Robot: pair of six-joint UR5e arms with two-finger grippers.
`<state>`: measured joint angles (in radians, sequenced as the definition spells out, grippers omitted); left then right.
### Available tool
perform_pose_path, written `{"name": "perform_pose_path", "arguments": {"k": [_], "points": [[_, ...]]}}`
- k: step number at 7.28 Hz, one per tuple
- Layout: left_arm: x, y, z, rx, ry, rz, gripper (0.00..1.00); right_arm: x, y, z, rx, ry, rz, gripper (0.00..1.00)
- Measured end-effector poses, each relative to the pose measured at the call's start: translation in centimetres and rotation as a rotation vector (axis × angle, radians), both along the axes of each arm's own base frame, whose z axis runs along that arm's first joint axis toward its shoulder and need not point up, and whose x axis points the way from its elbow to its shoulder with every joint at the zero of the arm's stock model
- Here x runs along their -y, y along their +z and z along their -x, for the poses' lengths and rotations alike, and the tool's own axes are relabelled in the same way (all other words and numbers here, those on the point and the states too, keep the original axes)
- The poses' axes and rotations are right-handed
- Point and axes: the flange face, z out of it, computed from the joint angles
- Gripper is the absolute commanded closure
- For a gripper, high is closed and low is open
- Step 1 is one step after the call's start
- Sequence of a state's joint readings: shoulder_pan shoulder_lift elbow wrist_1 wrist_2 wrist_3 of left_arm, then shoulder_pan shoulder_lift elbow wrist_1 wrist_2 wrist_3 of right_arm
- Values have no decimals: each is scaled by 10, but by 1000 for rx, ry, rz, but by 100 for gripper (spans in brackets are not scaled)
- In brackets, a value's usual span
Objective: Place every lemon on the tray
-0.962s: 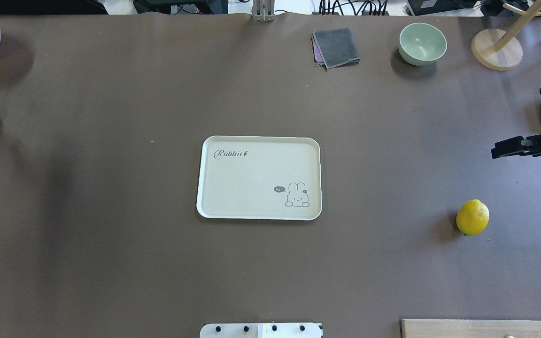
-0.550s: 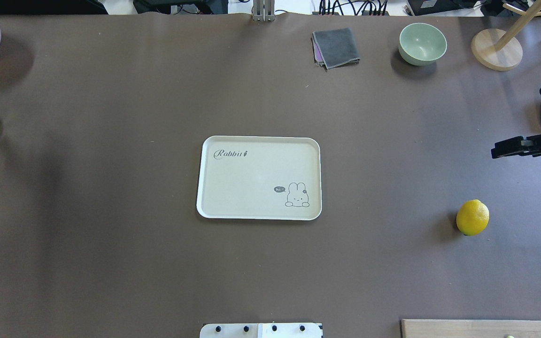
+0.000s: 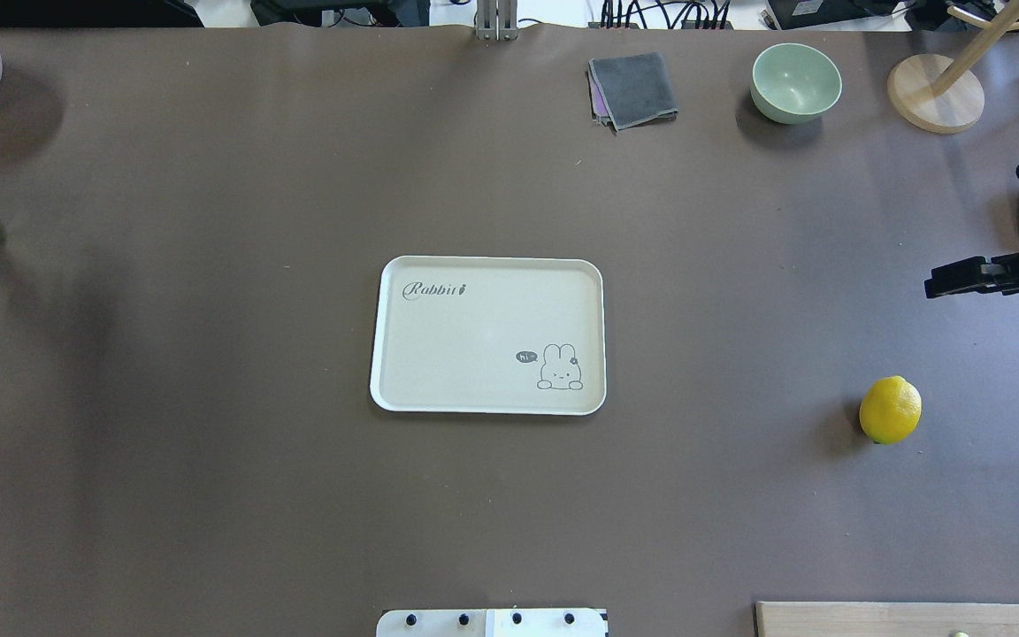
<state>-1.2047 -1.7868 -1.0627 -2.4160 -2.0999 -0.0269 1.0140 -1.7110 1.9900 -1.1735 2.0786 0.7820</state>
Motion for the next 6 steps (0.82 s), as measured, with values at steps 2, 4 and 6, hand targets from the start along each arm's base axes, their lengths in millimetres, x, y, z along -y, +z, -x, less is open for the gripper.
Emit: {"name": "perform_pose_path", "arguments": {"k": [2, 4, 6], "points": [[4, -7, -3, -3, 0, -14, 100, 1, -1, 0, 1, -1, -3, 0], [13, -55, -1, -44, -15, -89, 100, 2, -4, 1, 4, 0, -7, 0], [16, -103, 1, -110, -68, -115, 100, 2, -5, 1, 6, 1, -8, 0]]}}
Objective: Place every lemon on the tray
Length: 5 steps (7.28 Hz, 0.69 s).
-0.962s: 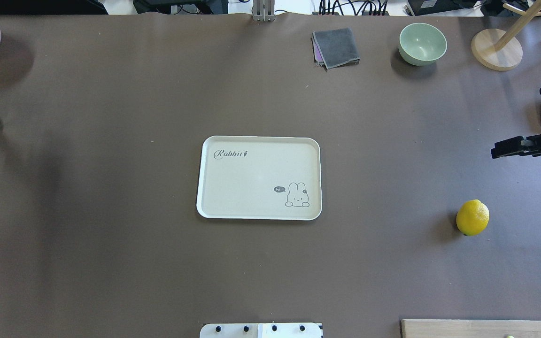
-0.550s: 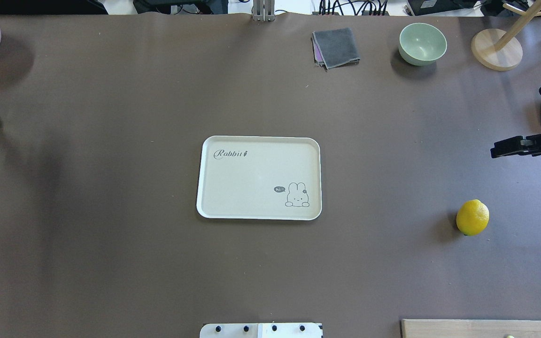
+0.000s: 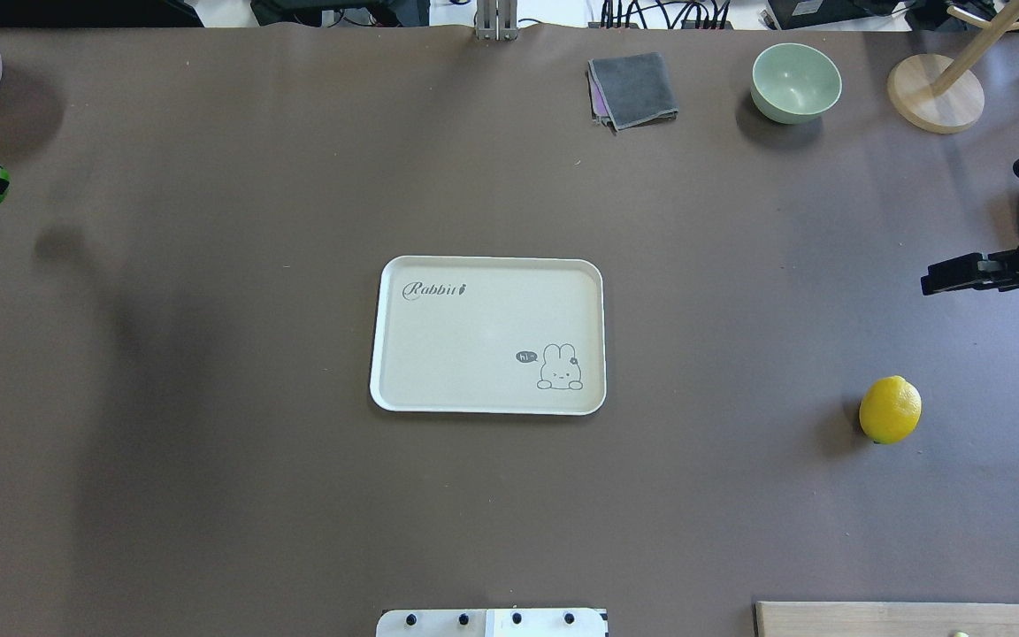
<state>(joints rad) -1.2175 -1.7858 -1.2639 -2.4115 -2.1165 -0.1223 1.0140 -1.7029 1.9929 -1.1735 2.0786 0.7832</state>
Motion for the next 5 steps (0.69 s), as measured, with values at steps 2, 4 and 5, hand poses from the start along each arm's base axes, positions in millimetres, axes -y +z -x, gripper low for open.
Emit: {"name": "perform_pose_path", "arguments": {"k": [2, 4, 5], "points": [[-4, -63, -14, -169, -55, 62, 100, 0, -1, 0, 2, 1, -1, 0], [-33, -142, -72, -344, -58, 159, 100, 1, -1, 2, 2, -2, -1, 0], [-51, -177, -108, -405, -50, 199, 100, 1, 0, 2, -1, -3, -1, 0]]}}
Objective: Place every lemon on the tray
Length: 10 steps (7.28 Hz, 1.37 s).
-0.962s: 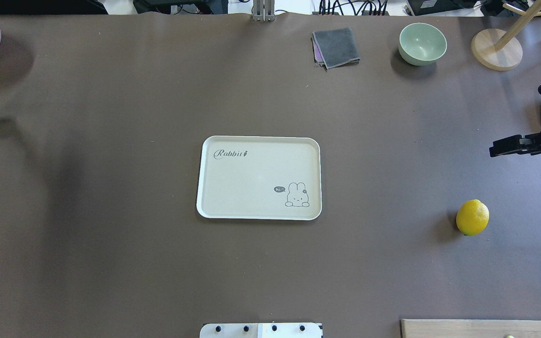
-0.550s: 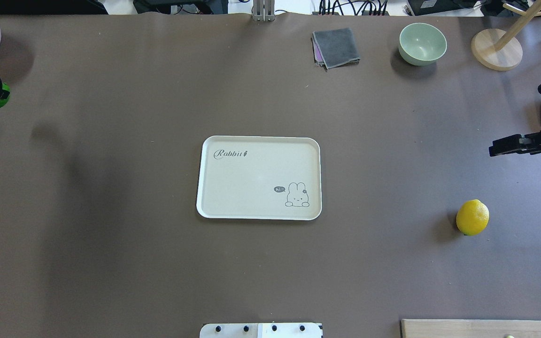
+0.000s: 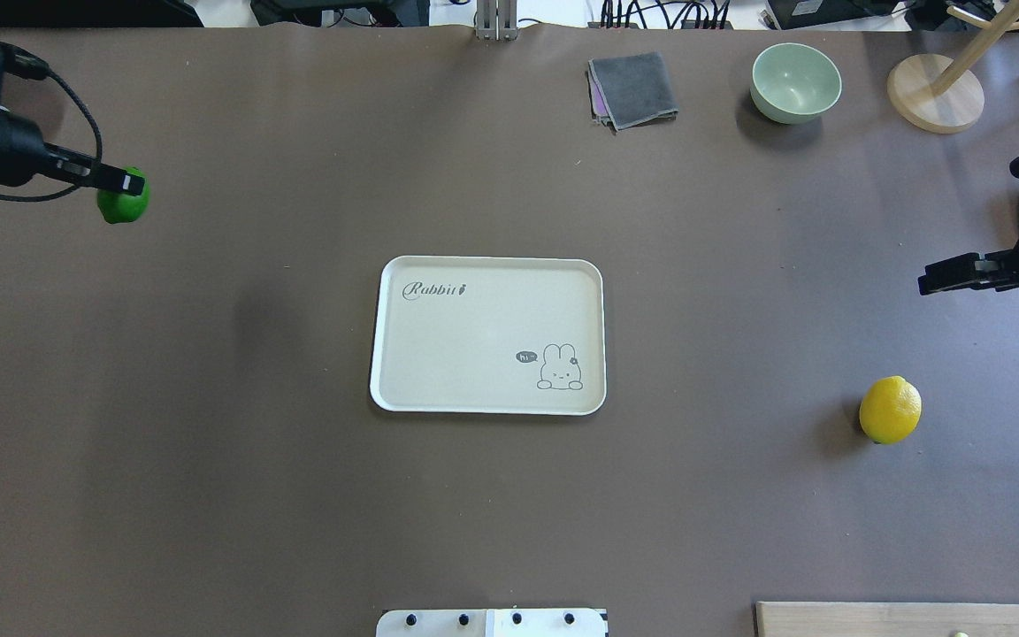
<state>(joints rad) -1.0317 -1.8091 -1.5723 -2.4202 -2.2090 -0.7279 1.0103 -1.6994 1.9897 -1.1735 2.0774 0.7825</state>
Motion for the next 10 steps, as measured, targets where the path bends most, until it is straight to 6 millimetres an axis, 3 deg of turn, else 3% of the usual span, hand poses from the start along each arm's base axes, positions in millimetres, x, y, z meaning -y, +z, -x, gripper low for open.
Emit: {"name": "perform_pose_path", "arguments": {"k": [2, 4, 5, 6, 8, 10], "points": [[-34, -65, -81, -94, -25, 55, 100, 0, 5, 3, -26, -6, -16, 0], [-77, -117, -177, -164, -73, 86, 100, 1, 21, 6, -65, -57, -45, 0], [-101, -137, -218, -187, -96, 87, 72, 2, 28, 7, -79, -78, -54, 0], [-119, -148, -246, -198, -114, 78, 3, 2, 33, 7, -88, -95, -60, 0], [-129, -148, -263, -191, -136, 72, 2, 1, 32, 7, -70, -102, -76, 0], [-126, -154, -249, -203, -137, 57, 2, -4, 27, 7, -21, -78, -37, 0]]}}
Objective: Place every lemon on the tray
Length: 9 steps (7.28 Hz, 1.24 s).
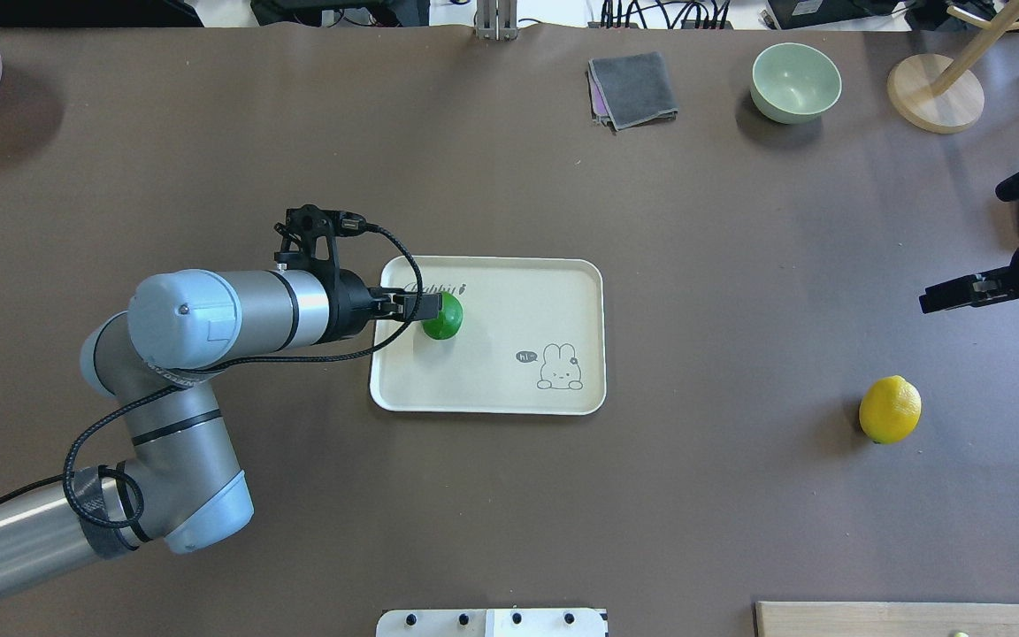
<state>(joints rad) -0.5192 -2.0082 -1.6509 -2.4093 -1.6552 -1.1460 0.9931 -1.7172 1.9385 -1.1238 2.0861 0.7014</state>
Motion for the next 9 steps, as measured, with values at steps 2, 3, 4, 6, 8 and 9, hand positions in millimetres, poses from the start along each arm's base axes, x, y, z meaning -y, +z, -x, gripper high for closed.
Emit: {"name": "perform_pose_path", "arguments": {"k": [2, 3, 4, 6, 8, 9], "points": [[25, 17, 51, 20, 41, -12, 2, -21, 14, -1, 17, -6, 25, 3], [33, 30, 73, 38, 55, -21, 2, -35, 22, 4, 27, -4, 51, 6], [36, 36, 83, 48, 60, -29, 2, -48, 26, 11, 40, 32, 101, 5], [37, 39, 88, 53, 60, -36, 2, -61, 31, 26, 54, 158, 228, 0], [37, 37, 89, 51, 59, -39, 2, -73, 32, 53, 37, 286, 298, 0], [37, 37, 89, 50, 58, -40, 2, -80, 29, 71, 33, 335, 314, 0]]}}
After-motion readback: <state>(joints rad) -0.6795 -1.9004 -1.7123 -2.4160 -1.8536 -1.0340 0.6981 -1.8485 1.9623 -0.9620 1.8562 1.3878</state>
